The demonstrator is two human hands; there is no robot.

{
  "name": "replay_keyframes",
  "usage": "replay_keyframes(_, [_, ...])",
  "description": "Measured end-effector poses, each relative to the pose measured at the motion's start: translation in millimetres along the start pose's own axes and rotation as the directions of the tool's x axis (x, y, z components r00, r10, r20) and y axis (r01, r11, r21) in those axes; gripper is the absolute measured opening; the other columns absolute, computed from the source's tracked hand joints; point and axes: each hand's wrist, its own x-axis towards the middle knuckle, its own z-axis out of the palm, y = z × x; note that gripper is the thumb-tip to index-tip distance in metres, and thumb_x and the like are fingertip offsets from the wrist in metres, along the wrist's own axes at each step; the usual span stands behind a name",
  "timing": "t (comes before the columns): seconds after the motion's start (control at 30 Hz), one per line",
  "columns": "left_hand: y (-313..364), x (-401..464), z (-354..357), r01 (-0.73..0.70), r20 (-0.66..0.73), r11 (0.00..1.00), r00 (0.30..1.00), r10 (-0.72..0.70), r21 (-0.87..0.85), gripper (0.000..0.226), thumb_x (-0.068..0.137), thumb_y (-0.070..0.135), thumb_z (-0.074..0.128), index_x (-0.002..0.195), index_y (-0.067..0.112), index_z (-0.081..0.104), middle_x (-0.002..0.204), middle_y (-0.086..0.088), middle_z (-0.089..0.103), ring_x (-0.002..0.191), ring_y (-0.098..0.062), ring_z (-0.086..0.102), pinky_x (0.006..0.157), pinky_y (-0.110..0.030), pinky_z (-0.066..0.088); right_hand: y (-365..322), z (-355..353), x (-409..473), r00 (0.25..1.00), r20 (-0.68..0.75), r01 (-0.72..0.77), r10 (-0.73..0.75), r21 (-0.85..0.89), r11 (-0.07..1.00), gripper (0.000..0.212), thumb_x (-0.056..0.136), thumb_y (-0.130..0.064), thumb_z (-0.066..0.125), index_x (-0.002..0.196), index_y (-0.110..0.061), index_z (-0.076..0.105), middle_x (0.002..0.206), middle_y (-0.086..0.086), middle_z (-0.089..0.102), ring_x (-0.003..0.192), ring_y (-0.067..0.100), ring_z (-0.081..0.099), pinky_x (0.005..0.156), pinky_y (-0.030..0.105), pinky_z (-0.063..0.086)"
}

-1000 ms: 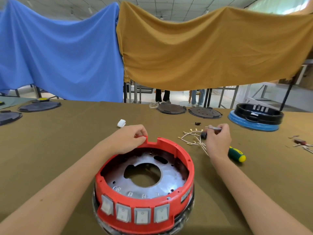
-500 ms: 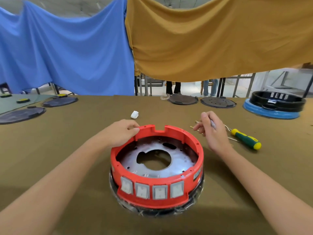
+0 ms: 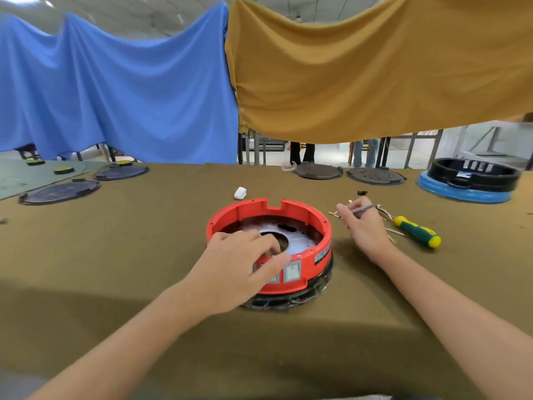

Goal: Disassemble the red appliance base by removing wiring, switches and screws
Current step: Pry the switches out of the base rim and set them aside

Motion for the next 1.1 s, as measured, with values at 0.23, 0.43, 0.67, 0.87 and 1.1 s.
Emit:
replay_keyframes(0.23, [-24.8,6.6,-8.2,-0.115,0.039,0.991,0.993,0.113,0.071,0.030,0.103,0.041,0.039,0.111,0.029,0.065,0.098,0.014,0.060,0.097,-0.008,0.046,0.095,-0.034,0.036,-18.9,-7.2,-38.0,0.976,0.030,-0.210,0.218,0.421,0.882,0.029,0.105,-0.026,0.048,0.090,-0.007,0.065,0.075,0.009,0.061,0.061,0.017,0.054,0.056,0.029,0.050])
replay_keyframes(0.43, [-14.8,-0.5,22.6,0.021,-0.138,0.999,0.990,-0.027,-0.043,0.028,0.093,0.051,0.048,0.106,0.029,0.060,0.100,0.018,0.058,0.100,-0.006,0.049,0.111,-0.038,0.021,-21.3,-7.5,-62.7,0.985,0.017,-0.161,0.170,0.426,0.890,0.024,0.104,-0.022,0.048,0.091,-0.007,0.062,0.067,0.003,0.061,0.050,0.009,0.051,0.047,0.022,0.046])
replay_keyframes(0.67, [-6.9,-3.5,49.1,0.005,-0.443,1.000,0.896,0.005,0.023,0.030,0.086,0.053,0.054,0.091,0.025,0.060,0.089,0.016,0.057,0.091,-0.010,0.051,0.096,-0.032,0.029,-20.0,-8.5,-66.1,0.999,-0.037,-0.008,0.023,0.352,0.936,0.011,0.098,-0.019,0.060,0.089,-0.014,0.059,0.069,0.001,0.061,0.056,0.004,0.056,0.052,0.021,0.050])
replay_keyframes(0.87, [-10.7,-3.4,51.5,-0.019,-0.440,1.000,0.897,0.024,0.016,0.031,0.089,0.054,0.053,0.094,0.025,0.061,0.095,0.016,0.058,0.096,-0.010,0.050,0.098,-0.028,0.024,-20.5,-4.8,-65.6,1.000,-0.013,0.015,-0.012,0.297,0.955,0.013,0.100,-0.021,0.057,0.089,-0.014,0.059,0.068,0.000,0.060,0.054,0.005,0.052,0.050,0.020,0.047])
replay_keyframes(1.1, [-7.5,-0.5,50.6,0.004,-0.472,0.997,0.881,-0.037,-0.071,0.029,0.094,0.049,0.045,0.088,0.026,0.062,0.086,0.017,0.058,0.091,-0.008,0.050,0.096,-0.031,0.027,-23.5,-6.1,-69.7,1.000,-0.005,0.005,-0.004,0.246,0.969,0.015,0.100,-0.023,0.056,0.091,-0.012,0.059,0.065,-0.001,0.059,0.051,0.003,0.051,0.048,0.019,0.046])
